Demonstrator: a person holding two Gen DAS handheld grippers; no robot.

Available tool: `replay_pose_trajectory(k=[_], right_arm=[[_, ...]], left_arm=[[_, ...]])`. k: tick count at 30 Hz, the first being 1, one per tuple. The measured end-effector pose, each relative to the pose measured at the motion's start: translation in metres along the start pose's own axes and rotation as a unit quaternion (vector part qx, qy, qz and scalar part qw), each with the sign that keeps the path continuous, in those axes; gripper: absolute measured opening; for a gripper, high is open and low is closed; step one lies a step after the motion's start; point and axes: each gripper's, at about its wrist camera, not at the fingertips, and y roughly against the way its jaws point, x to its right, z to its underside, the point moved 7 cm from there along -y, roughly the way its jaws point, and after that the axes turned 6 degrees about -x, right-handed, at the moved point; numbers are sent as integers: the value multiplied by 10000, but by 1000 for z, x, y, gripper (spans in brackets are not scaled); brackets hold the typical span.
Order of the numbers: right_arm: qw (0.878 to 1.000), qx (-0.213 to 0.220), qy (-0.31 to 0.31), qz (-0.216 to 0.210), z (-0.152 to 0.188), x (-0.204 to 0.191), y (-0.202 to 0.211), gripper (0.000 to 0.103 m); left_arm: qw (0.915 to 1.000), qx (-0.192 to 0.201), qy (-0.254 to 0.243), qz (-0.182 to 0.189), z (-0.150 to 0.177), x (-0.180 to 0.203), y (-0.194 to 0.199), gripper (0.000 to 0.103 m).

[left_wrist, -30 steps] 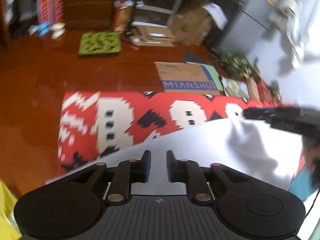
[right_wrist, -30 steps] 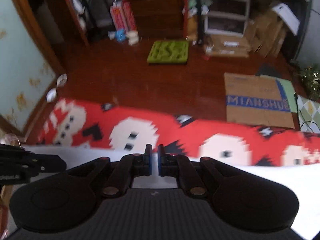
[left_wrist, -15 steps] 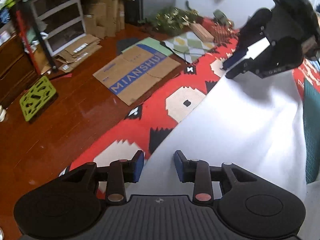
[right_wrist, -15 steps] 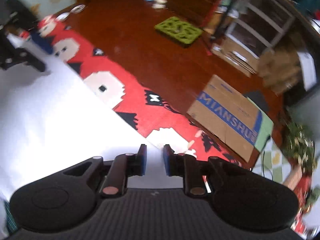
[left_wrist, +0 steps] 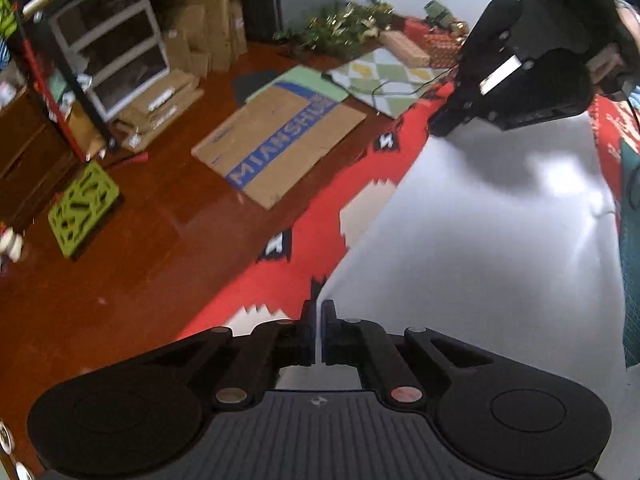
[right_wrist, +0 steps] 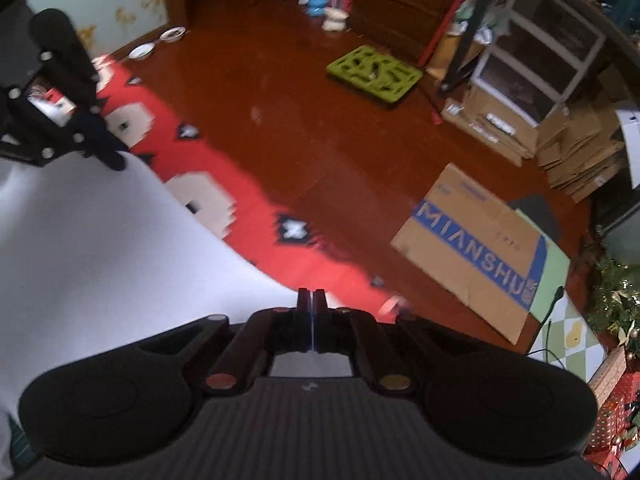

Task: Fold clothes

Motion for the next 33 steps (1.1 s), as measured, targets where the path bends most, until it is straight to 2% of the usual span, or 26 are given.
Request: replay_pose_trajectory(k=[1, 4, 7, 9, 12, 14, 16, 18, 20, 24, 25, 26, 27, 29, 33], right_arm=[[10000, 21, -76, -24, 1, 2, 0, 0], [9995, 83, -302, -95, 3, 6, 1, 2], [9970, 218, -726, -163, 8, 16, 12, 4], [9912, 397, -1248, -205, 17, 28, 30, 15], [9777, 599, -1992, -276, 45, 37, 66, 20], [9680, 600, -2416, -311, 74, 31, 87, 31], [9564, 599, -2836, -346, 102, 26, 108, 35], [9460, 548, -3177, -332, 131, 17, 126, 44], [9373, 470, -3436, -345, 159, -2, 137, 45], [9314, 246, -3577, -634, 194, -52, 141, 43], [9333, 208, -3501, -766, 197, -68, 138, 40], [9351, 171, -3425, -897, 200, -83, 136, 32], [9365, 135, -3349, -1027, 202, -98, 134, 30], [9372, 111, -3253, -1249, 199, -123, 126, 30], [9491, 172, -2769, -1493, 176, -170, 108, 30]], left_arm=[[10000, 24, 23, -37, -1, 2, 0, 3], [9997, 29, 203, -140, -5, 3, 4, 17], [9981, 189, 585, -72, -5, 3, 19, 16], [9962, 287, 814, 65, -3, 10, 31, 17], [9923, 413, 1123, 316, 3, 28, 49, 17], [9901, 413, 1224, 542, 10, 50, 59, 19], [9880, 422, 1295, 731, 15, 76, 68, 19], [9868, 392, 1263, 938, 20, 109, 77, 19], [9854, 356, 1232, 1123, 27, 140, 84, 19], [9838, 120, 1154, 1364, 44, 192, 83, 19], [9844, 18, 1176, 1310, 49, 199, 80, 19], [9848, -83, 1199, 1255, 54, 206, 77, 19], [9844, -154, 1260, 1217, 59, 211, 74, 19], [9808, -313, 1559, 1128, 67, 213, 71, 19], [9734, -377, 2085, 871, 81, 206, 78, 16]])
